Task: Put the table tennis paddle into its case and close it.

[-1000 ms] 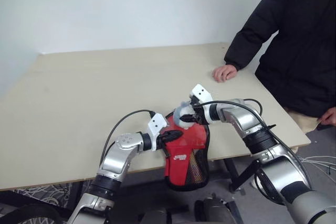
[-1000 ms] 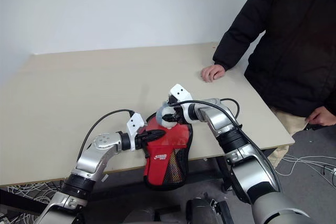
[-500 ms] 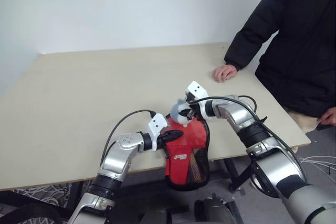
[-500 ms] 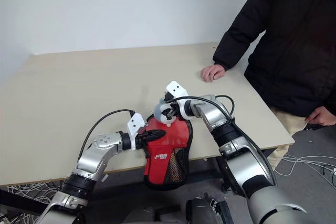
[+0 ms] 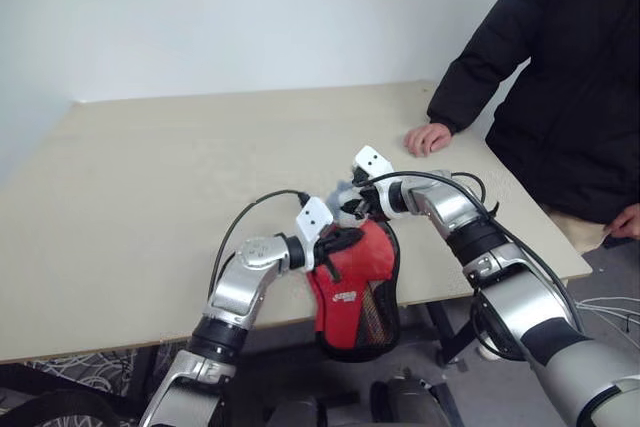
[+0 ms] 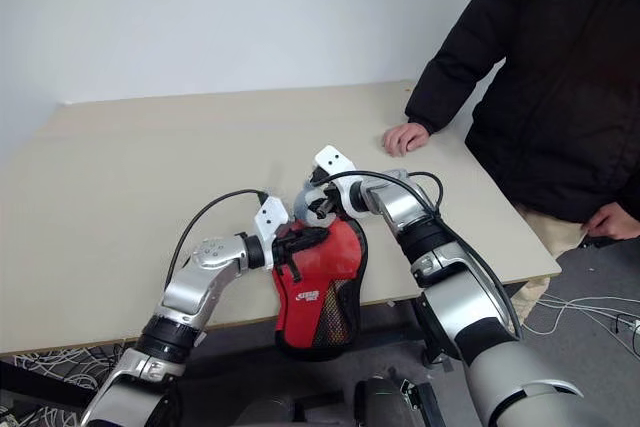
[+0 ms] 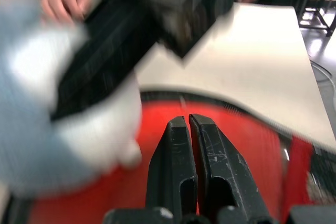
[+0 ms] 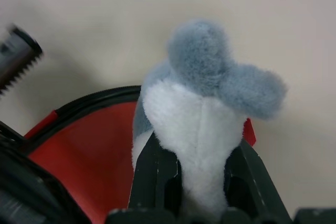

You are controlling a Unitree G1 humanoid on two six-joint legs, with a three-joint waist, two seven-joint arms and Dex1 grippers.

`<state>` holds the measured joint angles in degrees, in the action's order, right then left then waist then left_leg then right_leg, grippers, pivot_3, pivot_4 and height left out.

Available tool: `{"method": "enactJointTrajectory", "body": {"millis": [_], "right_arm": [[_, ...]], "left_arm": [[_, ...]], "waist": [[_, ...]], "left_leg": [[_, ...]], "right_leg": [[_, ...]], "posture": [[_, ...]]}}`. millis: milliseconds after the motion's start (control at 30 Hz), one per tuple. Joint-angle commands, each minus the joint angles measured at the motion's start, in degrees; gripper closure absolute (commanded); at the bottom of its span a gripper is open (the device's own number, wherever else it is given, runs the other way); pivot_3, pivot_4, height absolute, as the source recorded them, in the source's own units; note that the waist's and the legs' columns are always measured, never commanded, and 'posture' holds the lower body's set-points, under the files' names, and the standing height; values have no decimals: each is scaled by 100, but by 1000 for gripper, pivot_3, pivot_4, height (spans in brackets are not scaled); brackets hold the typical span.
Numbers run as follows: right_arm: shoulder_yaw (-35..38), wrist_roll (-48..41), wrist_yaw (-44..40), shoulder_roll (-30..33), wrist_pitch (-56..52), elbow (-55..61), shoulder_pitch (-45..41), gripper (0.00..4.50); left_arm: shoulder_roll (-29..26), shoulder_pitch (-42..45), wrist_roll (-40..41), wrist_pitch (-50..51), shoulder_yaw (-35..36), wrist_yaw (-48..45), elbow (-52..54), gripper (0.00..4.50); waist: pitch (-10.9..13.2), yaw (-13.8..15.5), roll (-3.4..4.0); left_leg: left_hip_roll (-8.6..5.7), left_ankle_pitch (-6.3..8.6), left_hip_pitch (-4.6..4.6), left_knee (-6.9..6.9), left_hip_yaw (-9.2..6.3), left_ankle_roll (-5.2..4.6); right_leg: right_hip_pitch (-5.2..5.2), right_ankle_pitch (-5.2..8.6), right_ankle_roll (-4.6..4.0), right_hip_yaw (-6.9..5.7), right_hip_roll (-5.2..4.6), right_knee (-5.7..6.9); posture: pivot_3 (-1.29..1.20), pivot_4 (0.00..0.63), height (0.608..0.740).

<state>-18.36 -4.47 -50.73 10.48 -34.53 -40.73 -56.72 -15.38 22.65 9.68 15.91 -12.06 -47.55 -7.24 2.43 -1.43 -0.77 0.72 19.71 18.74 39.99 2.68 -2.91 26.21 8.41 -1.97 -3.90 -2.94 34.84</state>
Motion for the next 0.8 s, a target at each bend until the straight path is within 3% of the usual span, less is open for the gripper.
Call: {"method": "enactJointTrajectory", "body": {"millis": [33,800], "right_arm": [[176,5,-63,-21,131,-42,-276,4173],[572,253,281,-465,1130,-1763,-921,4173]], "left_arm": [[17,207,117,206,-41,-53,371,4500],[107,-66,-295,-768,-126,6,-1213,4500]], "waist": [[0,-6,0],[-2,-5,3]], "left_leg": [[1,0,0,0,1,0],[3,0,-4,0,4,0]], "right_leg": [[1,0,0,1,1,0],[-1,-3,-4,3,0,3]], "posture": [[0,0,740],[0,0,740]]}}
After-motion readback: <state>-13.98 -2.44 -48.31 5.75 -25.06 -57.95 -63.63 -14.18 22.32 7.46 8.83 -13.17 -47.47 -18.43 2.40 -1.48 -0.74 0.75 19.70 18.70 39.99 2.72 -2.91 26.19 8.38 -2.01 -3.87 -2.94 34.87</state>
